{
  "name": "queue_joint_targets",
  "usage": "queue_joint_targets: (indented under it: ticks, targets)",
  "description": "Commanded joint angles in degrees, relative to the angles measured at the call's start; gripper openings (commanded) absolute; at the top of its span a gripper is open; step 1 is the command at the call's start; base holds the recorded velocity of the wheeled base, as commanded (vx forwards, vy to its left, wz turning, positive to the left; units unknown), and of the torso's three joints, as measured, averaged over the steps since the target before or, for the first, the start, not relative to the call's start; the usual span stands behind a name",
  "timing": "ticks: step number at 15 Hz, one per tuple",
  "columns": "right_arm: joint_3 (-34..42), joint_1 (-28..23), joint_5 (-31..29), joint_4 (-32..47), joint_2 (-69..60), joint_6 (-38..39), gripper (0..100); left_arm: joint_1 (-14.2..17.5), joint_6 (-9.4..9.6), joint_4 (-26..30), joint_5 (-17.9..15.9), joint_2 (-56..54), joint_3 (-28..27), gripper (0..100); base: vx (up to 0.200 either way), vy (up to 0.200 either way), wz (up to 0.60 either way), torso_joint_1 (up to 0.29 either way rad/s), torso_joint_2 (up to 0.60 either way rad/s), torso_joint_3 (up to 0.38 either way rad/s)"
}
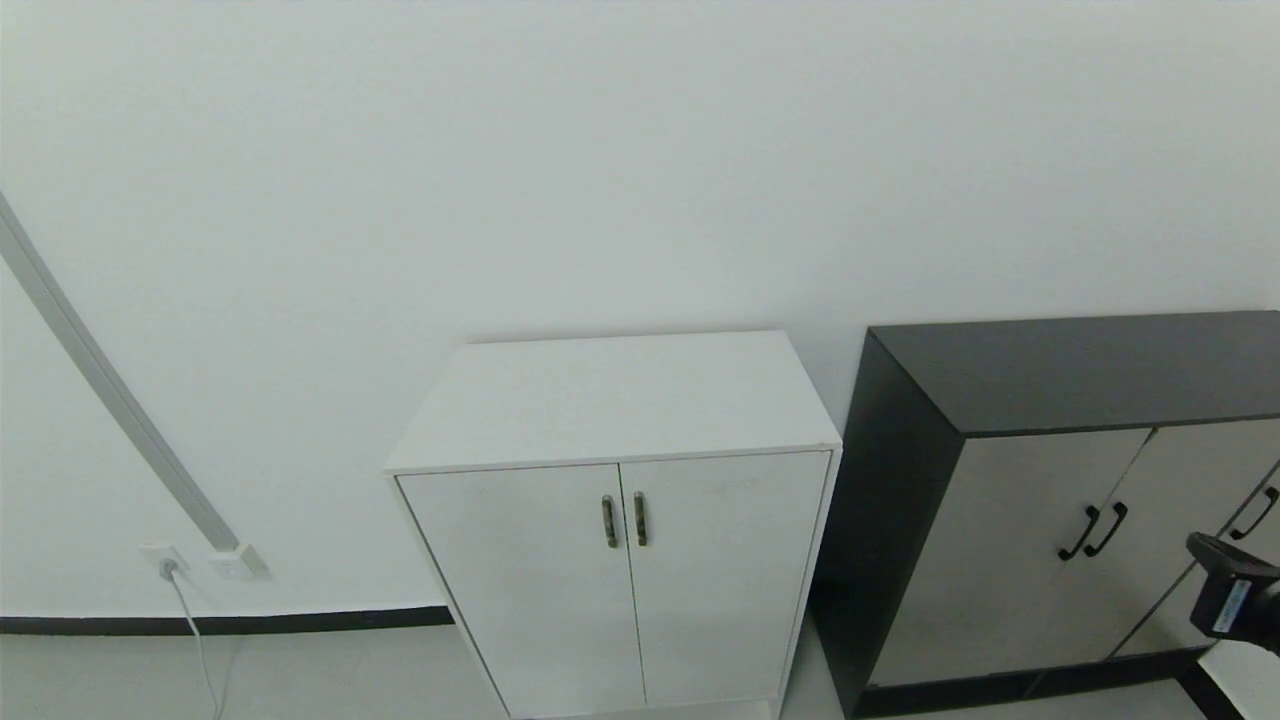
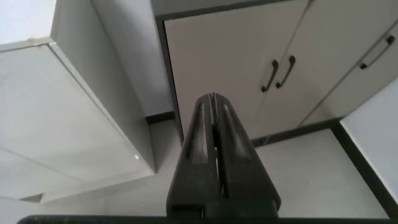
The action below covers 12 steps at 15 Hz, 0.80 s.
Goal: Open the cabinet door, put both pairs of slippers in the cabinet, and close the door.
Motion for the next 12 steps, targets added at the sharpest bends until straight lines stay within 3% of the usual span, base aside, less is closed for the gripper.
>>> queue_joint_targets:
  ticks: [1, 7, 10, 12]
  targets:
    - [0.0, -1.09, 1.85, 11.98, -16.63, -0.18, 0, 0.01, -0.01, 0.0, 0.07, -0.01, 0.01, 0, 0.0, 0.0, 0.0, 0.0, 0.0, 0.0]
    - [-0.09, -0.91, 6.95, 47.31, -46.77, -0.27, 0, 0.01, -0.01, 0.0, 0.07, -0.01, 0.01, 0, 0.0, 0.0, 0.0, 0.0, 0.0, 0.0]
    - [-0.09, -0.38, 7.21, 60.14, -58.99, -0.53, 0, 0.01, -0.01, 0.0, -0.02, -0.01, 0.01, 0, 0.0, 0.0, 0.0, 0.0, 0.0, 0.0]
    - [-0.09, 0.32, 7.21, 64.28, -63.56, -1.23, 0, 0.01, -0.01, 0.0, -0.02, -0.01, 0.01, 0, 0.0, 0.0, 0.0, 0.0, 0.0, 0.0]
